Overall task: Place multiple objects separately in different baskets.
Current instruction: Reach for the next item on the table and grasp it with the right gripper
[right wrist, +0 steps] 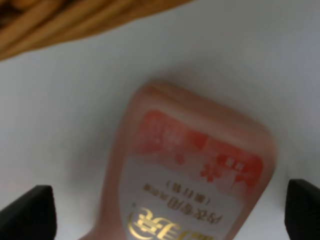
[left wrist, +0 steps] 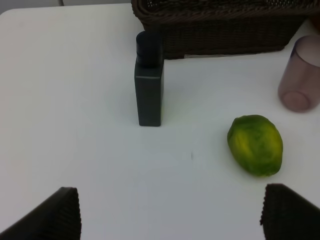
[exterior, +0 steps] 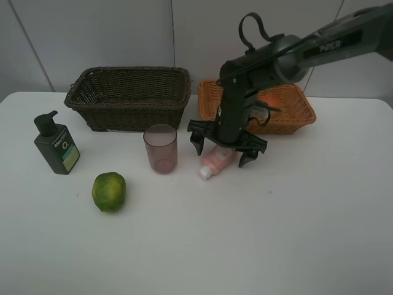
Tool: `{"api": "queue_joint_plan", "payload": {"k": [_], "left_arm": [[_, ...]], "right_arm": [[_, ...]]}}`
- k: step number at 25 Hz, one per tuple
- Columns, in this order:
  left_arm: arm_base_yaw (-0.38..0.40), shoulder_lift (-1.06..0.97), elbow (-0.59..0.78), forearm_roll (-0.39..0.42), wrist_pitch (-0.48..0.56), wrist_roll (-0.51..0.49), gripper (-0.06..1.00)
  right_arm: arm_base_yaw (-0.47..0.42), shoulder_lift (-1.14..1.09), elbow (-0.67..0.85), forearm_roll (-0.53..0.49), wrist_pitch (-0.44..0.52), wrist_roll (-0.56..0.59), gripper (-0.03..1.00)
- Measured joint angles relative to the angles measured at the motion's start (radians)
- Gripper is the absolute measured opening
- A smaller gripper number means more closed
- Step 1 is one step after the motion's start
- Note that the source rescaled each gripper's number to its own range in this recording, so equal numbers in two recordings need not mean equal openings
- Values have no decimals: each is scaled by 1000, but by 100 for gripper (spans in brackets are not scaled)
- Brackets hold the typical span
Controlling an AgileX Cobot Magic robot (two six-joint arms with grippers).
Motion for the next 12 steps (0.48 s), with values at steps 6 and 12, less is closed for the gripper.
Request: {"api": "queue_joint_plan", "payload": {"k": [6,12], "left_arm": [[0,0,0,0,0,0,94],[0,0,0,0,0,0,94]], "right_arm": [[0,12,0,0,3,0,98],[0,17,-2,-8,18,-3,54]]}}
